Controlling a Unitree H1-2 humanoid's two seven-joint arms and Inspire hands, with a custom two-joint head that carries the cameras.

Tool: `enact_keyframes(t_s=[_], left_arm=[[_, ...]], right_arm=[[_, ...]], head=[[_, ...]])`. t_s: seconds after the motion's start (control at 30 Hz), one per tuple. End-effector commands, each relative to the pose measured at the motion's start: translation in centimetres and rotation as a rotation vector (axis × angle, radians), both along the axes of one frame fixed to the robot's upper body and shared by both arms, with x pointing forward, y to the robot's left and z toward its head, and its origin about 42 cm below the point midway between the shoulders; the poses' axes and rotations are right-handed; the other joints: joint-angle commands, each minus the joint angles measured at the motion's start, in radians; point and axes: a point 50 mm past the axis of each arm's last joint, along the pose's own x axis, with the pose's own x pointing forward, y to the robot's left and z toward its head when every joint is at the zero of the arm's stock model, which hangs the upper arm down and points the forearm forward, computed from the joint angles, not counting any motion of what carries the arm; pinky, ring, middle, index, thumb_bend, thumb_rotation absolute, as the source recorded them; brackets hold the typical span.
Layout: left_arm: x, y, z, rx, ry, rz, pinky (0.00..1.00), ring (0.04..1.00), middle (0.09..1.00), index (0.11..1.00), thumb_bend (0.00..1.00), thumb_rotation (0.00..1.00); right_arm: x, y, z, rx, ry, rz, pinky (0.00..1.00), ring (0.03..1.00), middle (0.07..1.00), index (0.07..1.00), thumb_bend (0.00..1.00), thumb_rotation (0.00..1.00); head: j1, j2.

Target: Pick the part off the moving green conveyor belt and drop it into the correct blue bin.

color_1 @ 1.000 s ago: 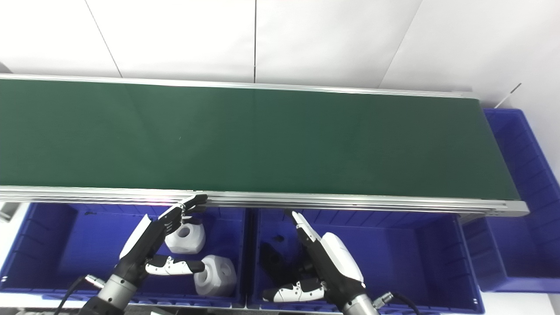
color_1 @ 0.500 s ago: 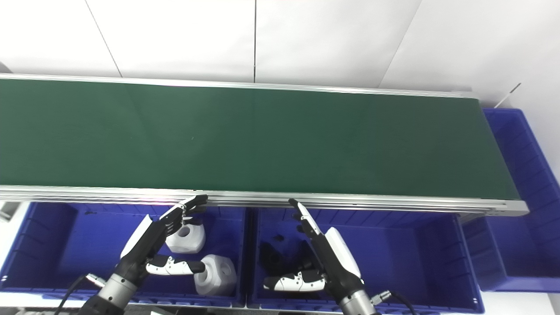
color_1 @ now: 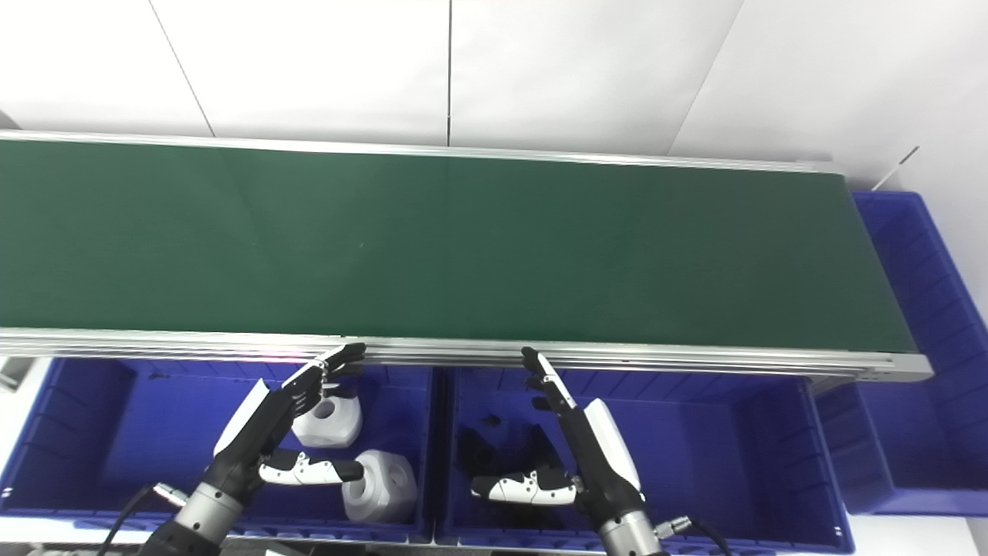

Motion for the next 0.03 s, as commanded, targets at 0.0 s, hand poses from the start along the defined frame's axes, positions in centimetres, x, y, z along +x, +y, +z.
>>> enact_keyframes(t_s=[0.0], left_arm=[[0.50,0.19,0.77,-0.011,-0.051,-0.017,0.74,0.857,0.897,0.877,0.79,0.42]], right_arm=[[0.07,0.10,1.09,0.034,-0.075,-0.002,0.82,0.889,0.930,0.963,0.87,0.25]], head=[[0.001,0.000]])
